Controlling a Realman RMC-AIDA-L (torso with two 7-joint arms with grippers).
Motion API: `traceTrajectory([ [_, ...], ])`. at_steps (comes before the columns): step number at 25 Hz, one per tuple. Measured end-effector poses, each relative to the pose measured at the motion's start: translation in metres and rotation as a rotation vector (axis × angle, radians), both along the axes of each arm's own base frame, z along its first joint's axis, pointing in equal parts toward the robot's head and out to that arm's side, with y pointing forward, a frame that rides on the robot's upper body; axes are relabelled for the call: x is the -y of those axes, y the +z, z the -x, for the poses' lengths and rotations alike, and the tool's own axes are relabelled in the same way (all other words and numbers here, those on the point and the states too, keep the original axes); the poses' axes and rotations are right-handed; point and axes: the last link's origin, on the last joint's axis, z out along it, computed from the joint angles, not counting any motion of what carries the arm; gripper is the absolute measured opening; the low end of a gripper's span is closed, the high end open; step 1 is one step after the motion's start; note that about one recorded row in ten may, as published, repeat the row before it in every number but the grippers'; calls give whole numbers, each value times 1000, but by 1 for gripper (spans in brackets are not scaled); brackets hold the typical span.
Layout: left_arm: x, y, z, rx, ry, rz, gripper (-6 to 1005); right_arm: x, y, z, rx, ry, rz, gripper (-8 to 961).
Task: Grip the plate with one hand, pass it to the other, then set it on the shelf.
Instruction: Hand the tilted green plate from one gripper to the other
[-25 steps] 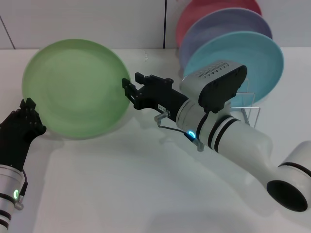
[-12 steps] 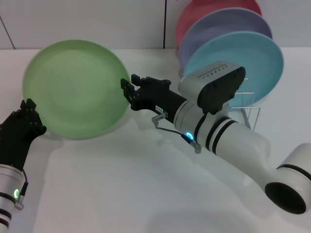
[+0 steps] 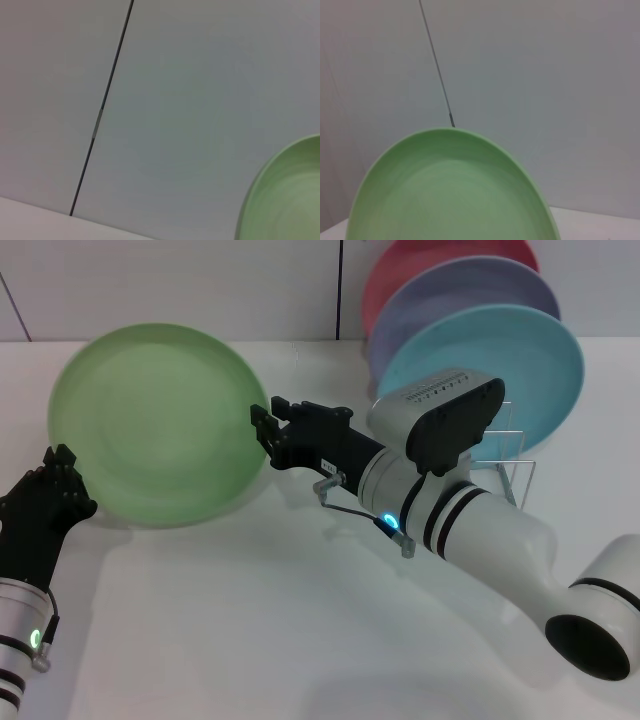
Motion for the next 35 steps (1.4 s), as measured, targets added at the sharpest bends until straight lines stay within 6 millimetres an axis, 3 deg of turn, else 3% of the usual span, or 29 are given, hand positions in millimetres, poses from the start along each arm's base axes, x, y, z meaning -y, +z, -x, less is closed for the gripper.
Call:
traceTrajectory([
  [35, -2, 2, -4, -8, -33, -3, 114, -2, 0, -1, 8, -2, -1, 165],
])
